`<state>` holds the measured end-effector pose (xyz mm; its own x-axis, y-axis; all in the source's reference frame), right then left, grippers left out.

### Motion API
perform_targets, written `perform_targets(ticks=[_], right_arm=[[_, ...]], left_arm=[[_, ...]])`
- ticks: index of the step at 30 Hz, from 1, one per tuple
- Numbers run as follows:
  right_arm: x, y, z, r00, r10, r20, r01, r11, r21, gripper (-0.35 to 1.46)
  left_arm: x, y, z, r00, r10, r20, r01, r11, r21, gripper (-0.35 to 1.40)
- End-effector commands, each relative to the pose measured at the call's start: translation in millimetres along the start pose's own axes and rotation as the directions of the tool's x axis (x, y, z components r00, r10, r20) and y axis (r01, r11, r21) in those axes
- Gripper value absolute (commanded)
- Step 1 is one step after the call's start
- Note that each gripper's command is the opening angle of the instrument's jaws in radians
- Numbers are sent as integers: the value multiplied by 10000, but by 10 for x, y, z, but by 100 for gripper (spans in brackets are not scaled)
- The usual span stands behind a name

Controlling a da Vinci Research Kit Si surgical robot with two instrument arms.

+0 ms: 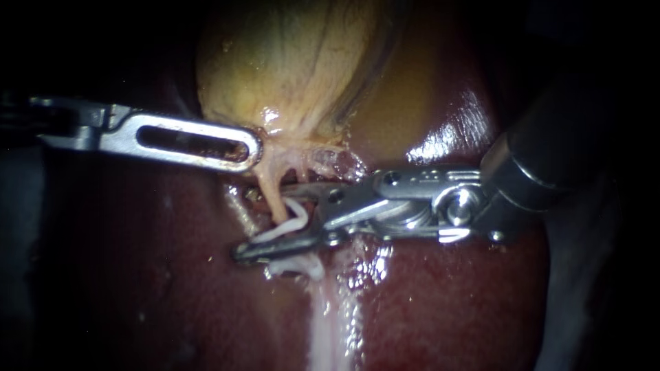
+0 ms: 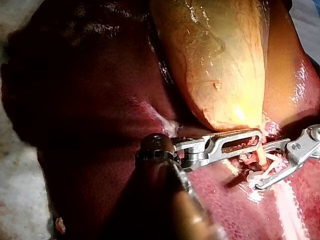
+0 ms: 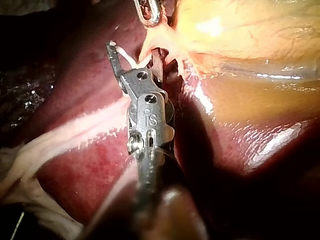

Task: Clipping third clip left tube

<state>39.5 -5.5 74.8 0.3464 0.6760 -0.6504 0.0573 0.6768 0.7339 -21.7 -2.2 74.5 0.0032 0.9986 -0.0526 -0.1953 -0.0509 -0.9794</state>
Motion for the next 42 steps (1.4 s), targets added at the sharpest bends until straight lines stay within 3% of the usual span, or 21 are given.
perform_targets(ticks=[1,6,12,26,30,35,42], right_arm=[[1,1,1,10000,59,-54,-59,10000,40,50],[1,5,4,9990,358,-282,-353,9992,183,49],[1,8,3,9973,699,-235,-688,9968,412,45],[-1,20,0,9899,1297,-569,-1264,9903,584,33],[-2,21,-2,9855,1585,-605,-1550,9862,590,14],[-5,24,-9,9761,2093,-583,-2053,9764,666,-35],[-10,32,-18,9741,2202,-512,-2166,9739,676,-35]], left_arm=[[0,0,0,10000,-2,-4,2,10000,2,-35],[0,0,1,10000,-2,-6,2,10000,4,-35],[0,0,1,10000,-1,-10,1,10000,7,-35],[0,0,3,10000,2,-17,-2,10000,12,-35],[0,0,3,10000,2,-17,-2,10000,12,-35],[0,0,3,10000,2,-18,-2,10000,13,-35],[0,0,3,10000,2,-18,-2,10000,13,-35]])
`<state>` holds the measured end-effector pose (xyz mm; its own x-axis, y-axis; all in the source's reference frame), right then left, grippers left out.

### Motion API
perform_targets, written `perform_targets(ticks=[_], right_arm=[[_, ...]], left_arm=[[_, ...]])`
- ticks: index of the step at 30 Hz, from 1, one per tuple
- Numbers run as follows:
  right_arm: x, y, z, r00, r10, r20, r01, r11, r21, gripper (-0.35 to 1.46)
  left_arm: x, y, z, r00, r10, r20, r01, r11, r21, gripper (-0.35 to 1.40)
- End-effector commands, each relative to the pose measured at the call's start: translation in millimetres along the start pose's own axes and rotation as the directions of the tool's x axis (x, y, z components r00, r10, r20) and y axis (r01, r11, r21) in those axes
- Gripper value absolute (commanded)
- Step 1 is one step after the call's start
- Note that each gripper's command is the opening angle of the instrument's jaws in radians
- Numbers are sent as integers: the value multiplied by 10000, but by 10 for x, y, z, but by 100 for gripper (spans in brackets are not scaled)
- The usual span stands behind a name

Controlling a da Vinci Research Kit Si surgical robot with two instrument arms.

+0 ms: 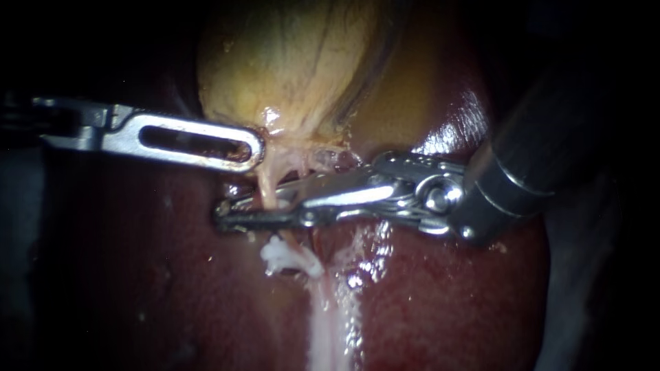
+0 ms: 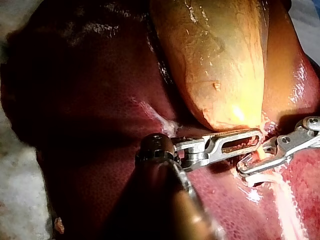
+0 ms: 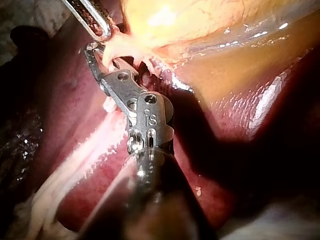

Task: Clipping third clip left tube

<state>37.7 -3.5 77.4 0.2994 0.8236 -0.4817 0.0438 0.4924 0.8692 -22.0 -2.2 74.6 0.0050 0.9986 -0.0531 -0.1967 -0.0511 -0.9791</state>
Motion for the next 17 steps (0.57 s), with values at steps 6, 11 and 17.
perform_targets(ticks=[6,11,17], right_arm=[[-2,-2,1,9999,-14,165,14,10000,2,-35],[-5,-1,2,9997,-29,228,30,10000,-21,-35],[-5,0,2,9997,-30,230,30,10000,-18,-35]], left_arm=[[0,0,0,10000,0,1,0,10000,-1,-35],[0,0,0,10000,0,1,0,10000,-1,-35],[0,0,0,10000,0,0,0,10000,0,-35]])
